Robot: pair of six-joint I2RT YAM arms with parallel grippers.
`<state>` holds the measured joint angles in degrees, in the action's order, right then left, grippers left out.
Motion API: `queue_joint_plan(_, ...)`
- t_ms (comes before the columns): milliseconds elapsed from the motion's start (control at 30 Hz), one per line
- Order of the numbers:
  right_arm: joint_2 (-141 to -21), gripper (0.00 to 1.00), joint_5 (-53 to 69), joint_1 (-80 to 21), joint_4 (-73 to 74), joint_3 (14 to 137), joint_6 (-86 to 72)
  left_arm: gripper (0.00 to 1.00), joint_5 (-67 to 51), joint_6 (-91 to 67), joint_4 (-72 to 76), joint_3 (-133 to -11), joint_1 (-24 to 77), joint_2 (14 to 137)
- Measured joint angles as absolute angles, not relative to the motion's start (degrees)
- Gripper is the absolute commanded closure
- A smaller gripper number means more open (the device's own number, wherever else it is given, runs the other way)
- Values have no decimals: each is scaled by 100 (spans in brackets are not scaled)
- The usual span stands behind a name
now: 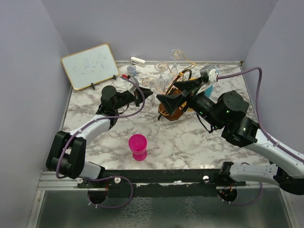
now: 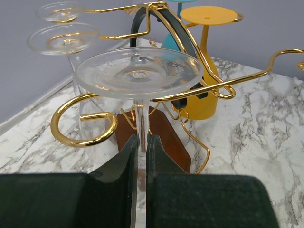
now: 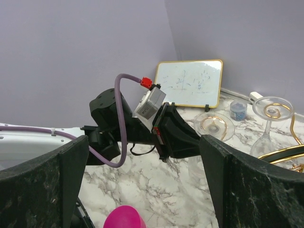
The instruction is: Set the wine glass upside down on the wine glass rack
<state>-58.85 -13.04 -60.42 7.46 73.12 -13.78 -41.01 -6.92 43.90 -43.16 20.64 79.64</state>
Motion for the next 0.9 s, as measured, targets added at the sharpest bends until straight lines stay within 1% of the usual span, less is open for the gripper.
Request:
queue_joint_plan(533, -6014, 0, -1302, -6042, 775, 7491, -1168, 100, -3612, -646, 4633, -4565, 1988, 8512)
queue_joint_plan(900, -6049, 0, -1302, -6042, 814, 7529, -1015, 100, -3511, -867, 4853, -4600, 1505, 8552)
